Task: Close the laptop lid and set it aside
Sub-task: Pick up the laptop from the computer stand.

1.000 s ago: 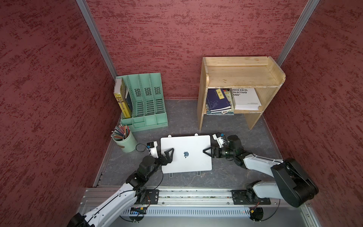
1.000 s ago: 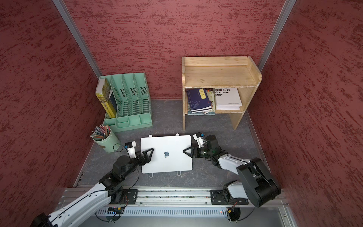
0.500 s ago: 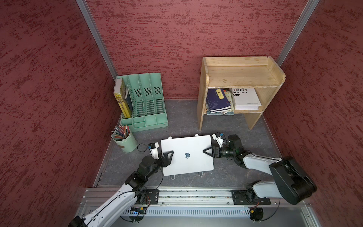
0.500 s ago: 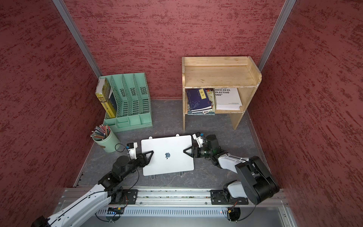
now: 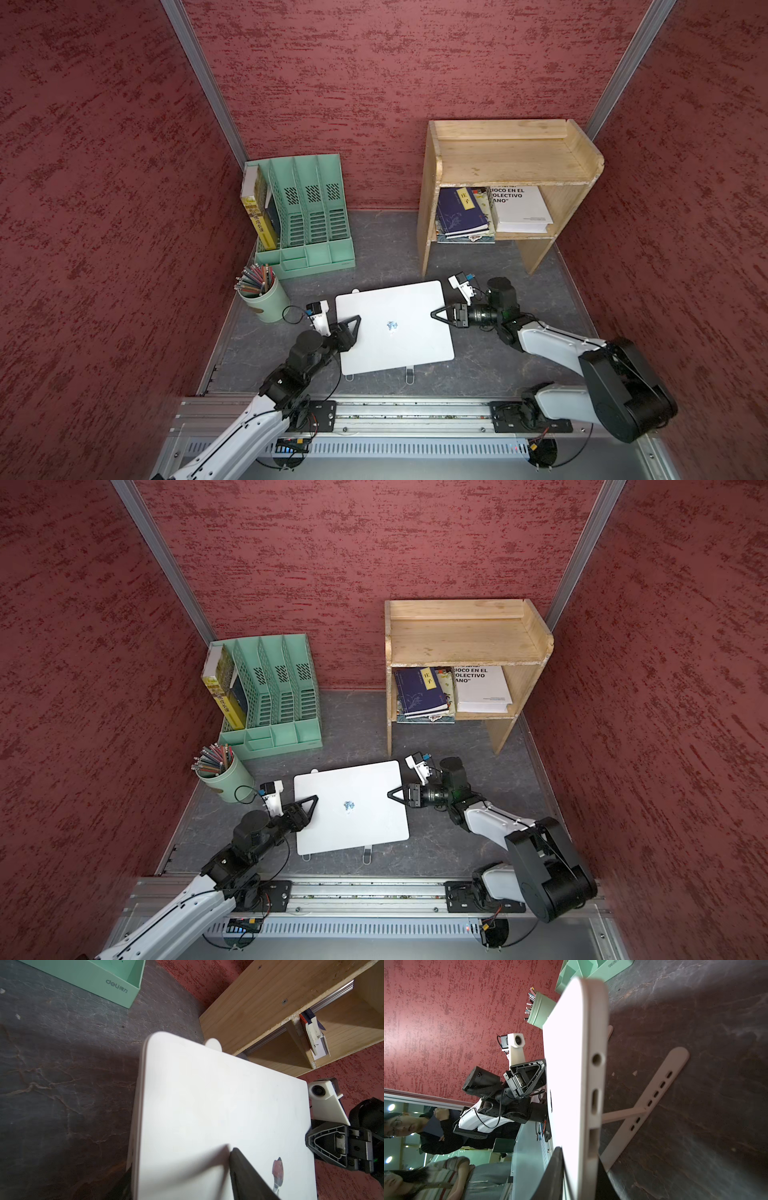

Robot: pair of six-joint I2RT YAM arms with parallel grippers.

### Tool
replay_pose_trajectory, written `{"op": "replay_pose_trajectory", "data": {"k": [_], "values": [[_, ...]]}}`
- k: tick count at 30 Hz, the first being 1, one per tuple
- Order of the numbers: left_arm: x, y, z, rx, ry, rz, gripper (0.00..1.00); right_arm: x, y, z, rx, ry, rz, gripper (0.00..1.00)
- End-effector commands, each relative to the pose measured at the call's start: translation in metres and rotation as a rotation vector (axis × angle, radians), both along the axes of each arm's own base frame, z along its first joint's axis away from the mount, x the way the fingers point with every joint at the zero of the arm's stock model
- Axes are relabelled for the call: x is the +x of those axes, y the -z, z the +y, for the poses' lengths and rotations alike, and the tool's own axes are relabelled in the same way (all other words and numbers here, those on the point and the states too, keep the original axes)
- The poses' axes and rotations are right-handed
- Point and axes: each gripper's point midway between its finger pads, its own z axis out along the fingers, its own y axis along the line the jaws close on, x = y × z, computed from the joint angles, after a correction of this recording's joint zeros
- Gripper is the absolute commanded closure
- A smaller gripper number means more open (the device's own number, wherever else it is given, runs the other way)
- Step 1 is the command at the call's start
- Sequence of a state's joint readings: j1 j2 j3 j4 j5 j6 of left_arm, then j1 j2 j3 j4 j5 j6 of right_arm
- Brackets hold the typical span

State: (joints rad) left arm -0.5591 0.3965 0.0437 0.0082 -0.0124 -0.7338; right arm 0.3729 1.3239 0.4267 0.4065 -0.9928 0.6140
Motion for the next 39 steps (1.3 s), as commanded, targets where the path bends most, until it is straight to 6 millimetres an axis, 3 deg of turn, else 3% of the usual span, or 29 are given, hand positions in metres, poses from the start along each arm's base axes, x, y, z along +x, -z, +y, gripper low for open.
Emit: {"op": "replay_pose_trajectory", "data": {"k": [1,7,10,21,23,28,39], "values": [[0.001,-0.030,-0.017,-0.029,0.077,-0.052,0.40,0.009,-0.007,0.006,-0.013,0.021,-0.029,1.00],[0.004,-0.039,-0.011,-0.004,0.039,-0.017,0.19,0.006,-0.025,0.008,0.059,-0.003,-0.029,1.00],[0.000,-0.047,-0.007,0.008,0.030,-0.007,0.13,0.005,-0.040,0.005,0.127,-0.014,-0.021,1.00],[-0.007,-0.110,-0.006,-0.027,0.044,-0.054,0.09,0.014,-0.099,-0.004,0.255,0.005,0.006,1.00],[-0.006,-0.119,-0.007,-0.039,0.045,-0.039,0.14,0.020,-0.108,-0.010,0.262,0.030,0.023,1.00],[-0.009,-0.156,-0.026,-0.111,0.132,-0.035,0.39,0.026,-0.145,-0.027,0.318,0.053,0.017,1.00],[-0.009,-0.268,-0.062,-0.333,0.289,-0.121,0.53,0.020,-0.219,-0.037,0.354,0.074,0.033,1.00]]}}
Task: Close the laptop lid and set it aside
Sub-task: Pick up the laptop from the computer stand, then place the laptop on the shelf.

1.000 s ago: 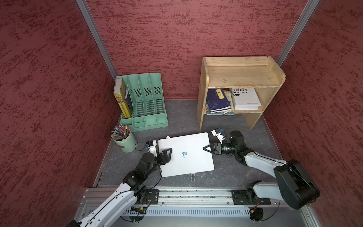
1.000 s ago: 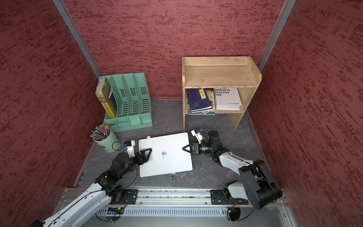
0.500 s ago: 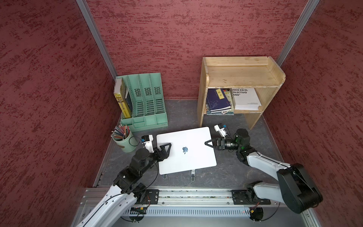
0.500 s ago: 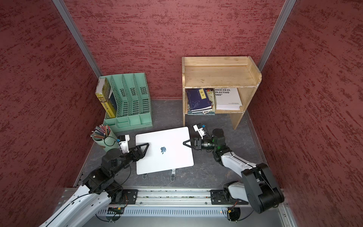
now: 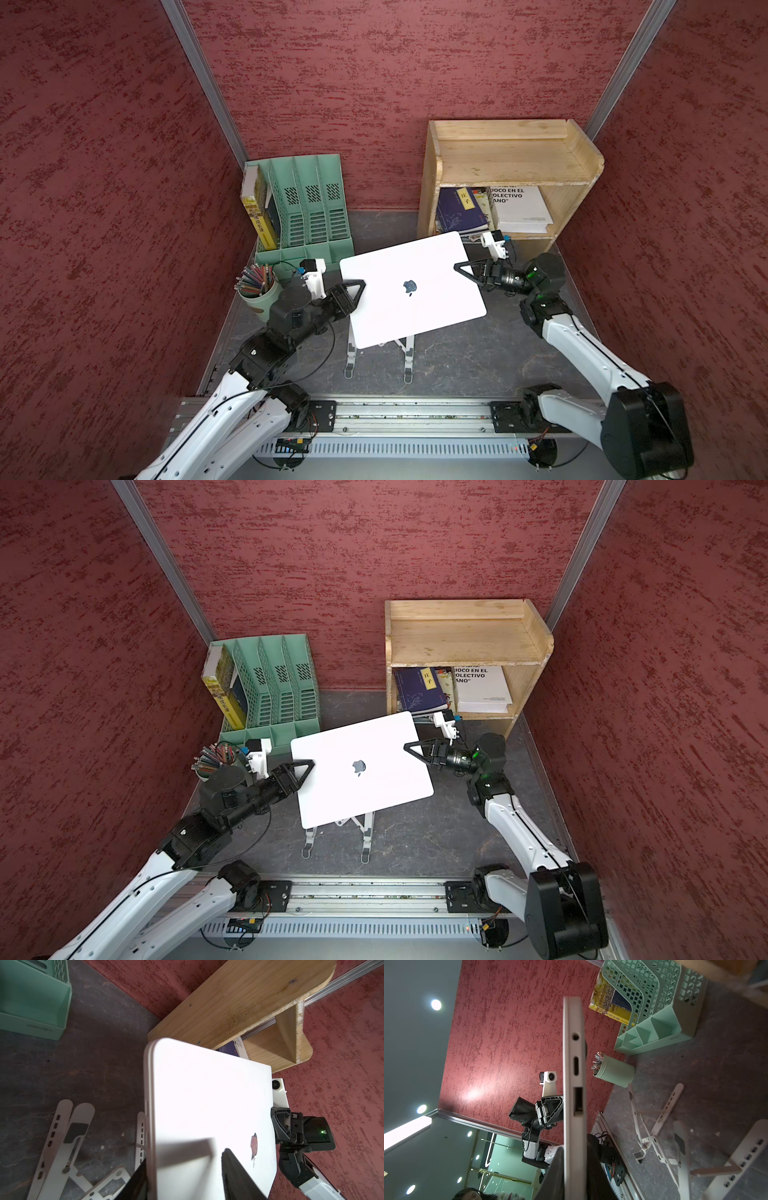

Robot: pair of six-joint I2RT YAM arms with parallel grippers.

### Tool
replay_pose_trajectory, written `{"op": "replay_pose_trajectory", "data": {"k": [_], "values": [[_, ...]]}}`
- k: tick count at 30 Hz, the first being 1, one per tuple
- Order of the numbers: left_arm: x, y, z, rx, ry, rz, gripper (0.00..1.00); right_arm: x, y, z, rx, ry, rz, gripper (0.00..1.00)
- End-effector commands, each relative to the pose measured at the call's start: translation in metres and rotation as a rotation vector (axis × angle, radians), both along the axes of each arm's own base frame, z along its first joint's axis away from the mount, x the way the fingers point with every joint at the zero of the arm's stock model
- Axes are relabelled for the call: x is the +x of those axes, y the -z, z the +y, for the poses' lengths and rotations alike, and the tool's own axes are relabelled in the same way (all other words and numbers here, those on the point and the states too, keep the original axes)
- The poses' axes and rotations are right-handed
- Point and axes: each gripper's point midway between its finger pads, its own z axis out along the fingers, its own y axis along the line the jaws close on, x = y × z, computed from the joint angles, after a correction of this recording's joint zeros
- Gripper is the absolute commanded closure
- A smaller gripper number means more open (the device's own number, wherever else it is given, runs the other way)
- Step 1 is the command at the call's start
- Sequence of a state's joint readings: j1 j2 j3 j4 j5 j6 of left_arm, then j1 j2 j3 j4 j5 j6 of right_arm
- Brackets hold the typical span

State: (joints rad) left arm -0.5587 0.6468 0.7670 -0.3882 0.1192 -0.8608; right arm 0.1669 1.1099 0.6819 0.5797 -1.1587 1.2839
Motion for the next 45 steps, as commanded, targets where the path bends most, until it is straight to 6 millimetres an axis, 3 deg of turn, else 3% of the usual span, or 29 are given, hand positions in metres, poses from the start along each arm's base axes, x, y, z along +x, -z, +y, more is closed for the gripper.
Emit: {"op": "replay_pose_trajectory", "data": {"k": [1,9,13,21,28,34,39,45], "values": [[-0.015,-0.085,-0.034,-0.184,0.197,-0.160,0.57,-0.013,-0.038,0.003,0.020,-0.024,-0.017,1.00],[0.003,-0.175,-0.062,-0.285,0.278,-0.230,1.00,-0.028,-0.108,-0.005,0.036,0.013,-0.037,1.00],[0.016,-0.223,-0.088,-0.309,0.336,-0.277,1.00,-0.024,-0.145,-0.016,0.054,0.064,-0.043,1.00],[0.066,-0.271,-0.147,-0.370,0.407,-0.311,1.00,0.004,-0.209,-0.049,0.150,0.185,-0.094,1.00],[0.115,-0.282,-0.224,-0.431,0.502,-0.285,1.00,0.033,-0.233,-0.090,0.200,0.312,-0.110,1.00],[0.145,-0.269,-0.274,-0.482,0.531,-0.242,1.00,0.055,-0.237,-0.130,0.237,0.423,-0.097,1.00],[0.160,-0.250,-0.292,-0.488,0.518,-0.221,1.00,0.071,-0.242,-0.155,0.277,0.485,-0.101,1.00],[0.169,-0.245,-0.295,-0.487,0.482,-0.229,1.00,0.082,-0.240,-0.177,0.311,0.547,-0.087,1.00]]}}
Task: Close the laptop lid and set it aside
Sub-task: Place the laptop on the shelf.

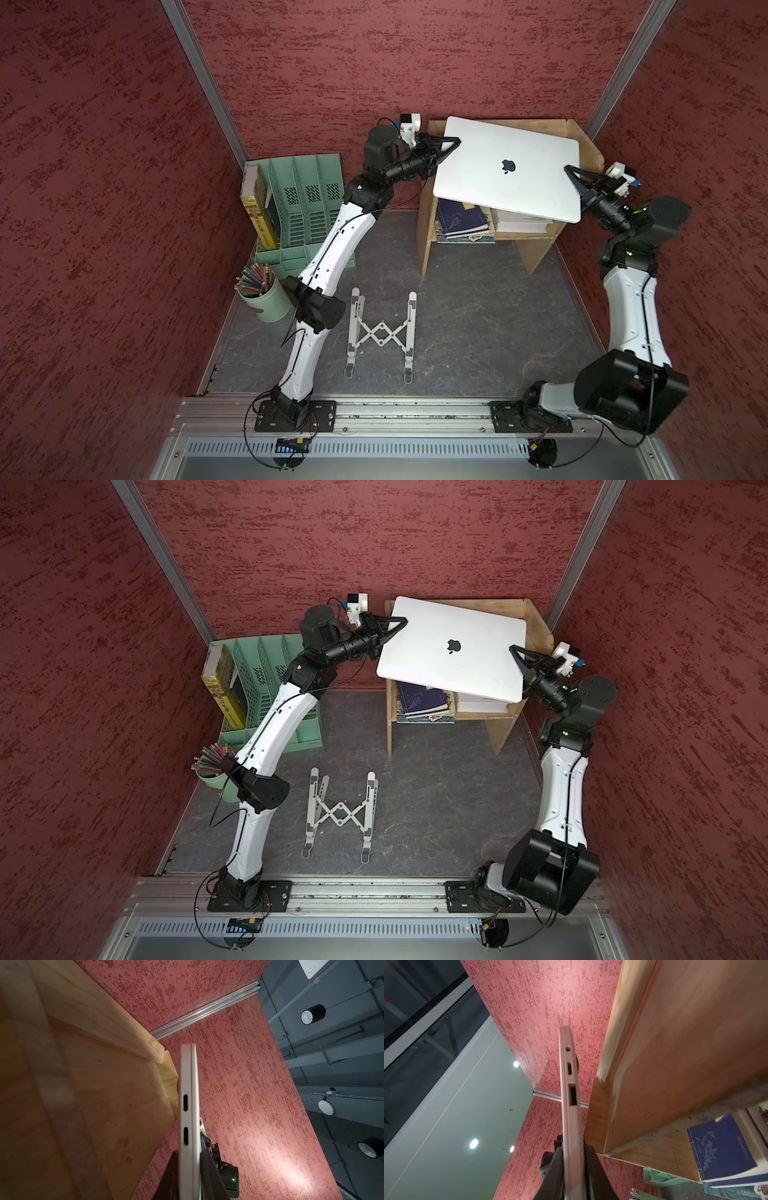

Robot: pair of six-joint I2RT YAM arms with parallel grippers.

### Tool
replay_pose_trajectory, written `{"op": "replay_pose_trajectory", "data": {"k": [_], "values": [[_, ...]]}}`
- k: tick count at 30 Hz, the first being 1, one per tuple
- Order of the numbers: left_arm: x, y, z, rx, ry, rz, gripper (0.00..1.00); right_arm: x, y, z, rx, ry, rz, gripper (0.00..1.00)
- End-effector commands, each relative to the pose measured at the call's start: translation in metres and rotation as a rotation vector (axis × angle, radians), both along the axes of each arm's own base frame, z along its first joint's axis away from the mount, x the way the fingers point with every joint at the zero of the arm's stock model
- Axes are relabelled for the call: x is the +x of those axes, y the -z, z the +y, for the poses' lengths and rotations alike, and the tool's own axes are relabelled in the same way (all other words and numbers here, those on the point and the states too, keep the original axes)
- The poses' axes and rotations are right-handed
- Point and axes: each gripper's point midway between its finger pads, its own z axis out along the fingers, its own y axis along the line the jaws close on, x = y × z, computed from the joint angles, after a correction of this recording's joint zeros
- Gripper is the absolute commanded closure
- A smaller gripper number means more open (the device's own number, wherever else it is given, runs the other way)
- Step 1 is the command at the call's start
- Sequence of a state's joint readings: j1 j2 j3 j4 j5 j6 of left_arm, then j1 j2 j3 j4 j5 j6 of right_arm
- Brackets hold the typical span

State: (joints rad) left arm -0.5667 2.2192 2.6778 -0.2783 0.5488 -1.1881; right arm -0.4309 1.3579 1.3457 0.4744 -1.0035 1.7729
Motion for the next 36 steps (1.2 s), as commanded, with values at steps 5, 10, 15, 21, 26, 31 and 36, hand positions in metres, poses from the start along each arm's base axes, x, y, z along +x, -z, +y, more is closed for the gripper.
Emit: {"op": "replay_pose_trajectory", "data": {"k": [5,10,15,21,26,31,36], "values": [[-0.047,-0.008,-0.074,-0.060,0.022,-0.116,1.00,-0.039,-0.058,0.031,0.011,-0.058,-0.185,1.00],[-0.040,-0.003,-0.079,-0.078,0.010,-0.102,0.96,-0.035,-0.055,0.021,0.034,-0.031,-0.175,1.00],[-0.034,0.000,-0.079,-0.083,-0.017,-0.094,0.83,-0.028,-0.051,0.011,0.068,-0.007,-0.163,1.00],[-0.028,0.001,-0.080,-0.099,-0.046,-0.093,0.74,-0.021,-0.043,0.002,0.086,0.015,-0.145,1.00],[-0.025,0.006,-0.082,-0.097,-0.048,-0.086,0.62,-0.016,-0.038,-0.003,0.101,0.025,-0.136,1.00],[-0.026,0.006,-0.082,-0.089,-0.054,-0.090,0.48,-0.012,-0.036,-0.009,0.112,0.026,-0.137,1.00],[-0.030,-0.001,-0.077,-0.073,-0.081,-0.103,0.41,-0.011,-0.031,-0.011,0.115,0.013,-0.135,1.00]]}}
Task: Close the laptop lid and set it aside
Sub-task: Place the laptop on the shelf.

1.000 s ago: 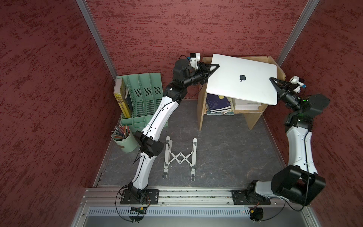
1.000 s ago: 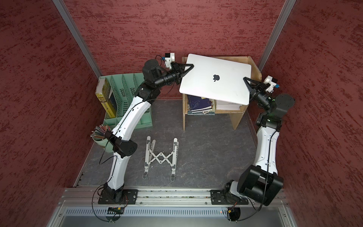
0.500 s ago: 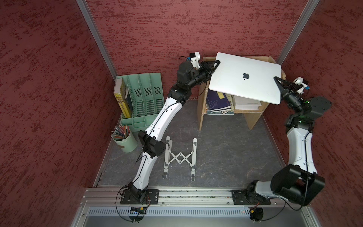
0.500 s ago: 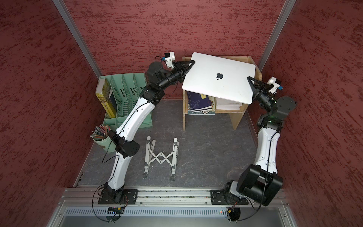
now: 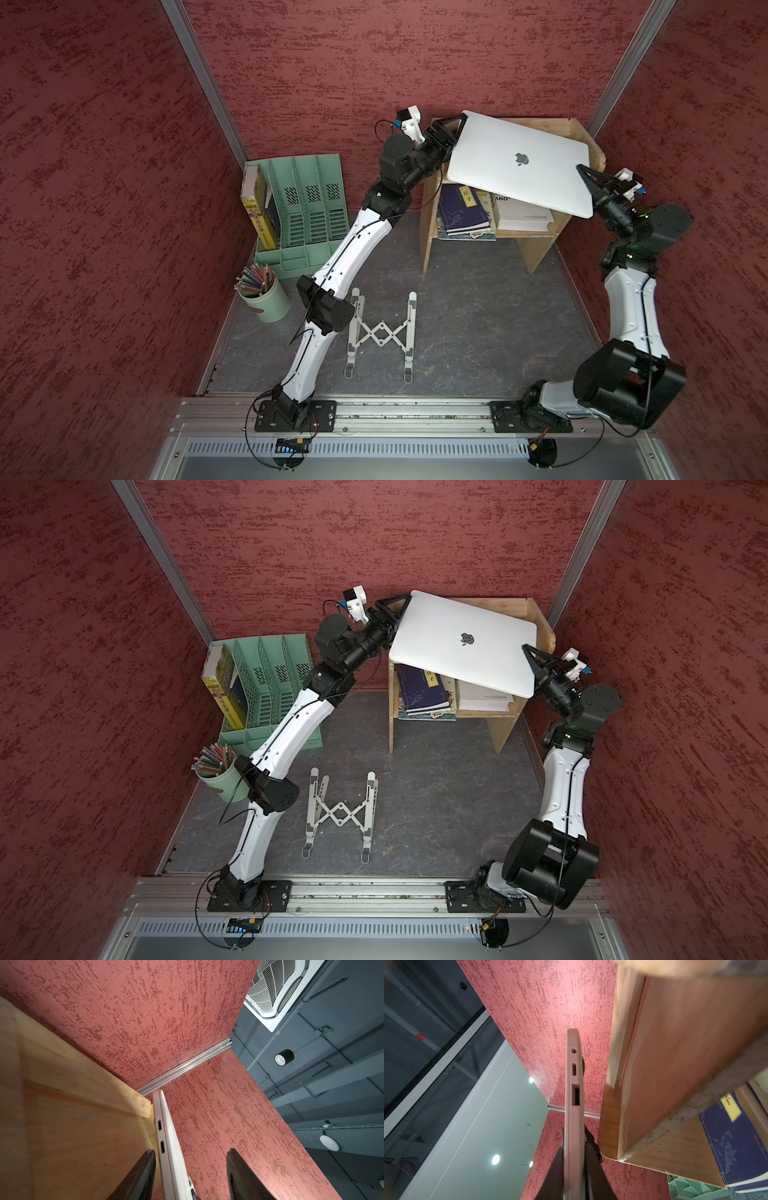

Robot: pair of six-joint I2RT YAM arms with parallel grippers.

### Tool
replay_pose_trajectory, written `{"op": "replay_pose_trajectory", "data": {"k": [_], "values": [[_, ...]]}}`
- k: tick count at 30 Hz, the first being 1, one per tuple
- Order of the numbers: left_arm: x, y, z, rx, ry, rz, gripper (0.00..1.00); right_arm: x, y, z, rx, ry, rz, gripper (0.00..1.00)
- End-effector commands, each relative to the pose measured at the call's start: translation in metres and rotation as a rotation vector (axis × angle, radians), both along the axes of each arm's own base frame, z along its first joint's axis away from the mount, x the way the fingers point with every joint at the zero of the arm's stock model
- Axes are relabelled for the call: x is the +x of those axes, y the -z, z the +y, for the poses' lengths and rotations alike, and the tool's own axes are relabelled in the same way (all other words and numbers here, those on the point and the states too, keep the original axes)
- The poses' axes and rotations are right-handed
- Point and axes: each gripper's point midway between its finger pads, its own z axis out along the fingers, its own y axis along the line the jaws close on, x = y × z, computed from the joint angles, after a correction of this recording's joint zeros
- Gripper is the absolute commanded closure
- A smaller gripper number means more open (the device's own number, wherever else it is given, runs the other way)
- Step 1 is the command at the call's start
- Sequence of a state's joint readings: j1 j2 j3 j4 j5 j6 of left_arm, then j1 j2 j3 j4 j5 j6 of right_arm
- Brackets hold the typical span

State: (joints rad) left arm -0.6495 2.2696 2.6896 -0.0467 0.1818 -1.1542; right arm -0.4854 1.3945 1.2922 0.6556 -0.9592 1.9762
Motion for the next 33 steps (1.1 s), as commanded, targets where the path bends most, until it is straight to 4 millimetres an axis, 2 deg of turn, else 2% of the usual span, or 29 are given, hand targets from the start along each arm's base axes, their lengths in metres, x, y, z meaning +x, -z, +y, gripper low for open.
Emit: {"op": "replay_pose_trajectory", "data": {"k": [1,6,12,13,20,26,33], "values": [[-0.052,0.030,-0.070,0.111,0.185,0.017,0.40,-0.018,-0.034,0.020,-0.031,-0.023,-0.153,1.00],[-0.059,0.024,-0.061,0.164,0.139,0.006,0.37,-0.017,-0.031,0.022,-0.029,-0.037,-0.148,1.00],[-0.063,0.024,-0.046,0.228,0.069,0.016,0.36,-0.022,-0.037,0.024,-0.044,-0.040,-0.163,1.00],[-0.062,0.026,-0.044,0.238,0.061,0.022,0.35,-0.023,-0.038,0.016,-0.045,-0.016,-0.164,1.00],[-0.063,0.029,-0.042,0.265,0.045,0.030,0.35,-0.025,-0.037,0.005,-0.013,0.013,-0.163,1.00],[-0.070,0.016,-0.033,0.283,0.002,-0.013,0.34,-0.025,-0.037,-0.001,0.007,0.029,-0.164,1.00],[-0.078,-0.001,-0.022,0.318,-0.079,-0.081,0.26,-0.024,-0.039,-0.008,0.025,0.041,-0.167,1.00]]}}
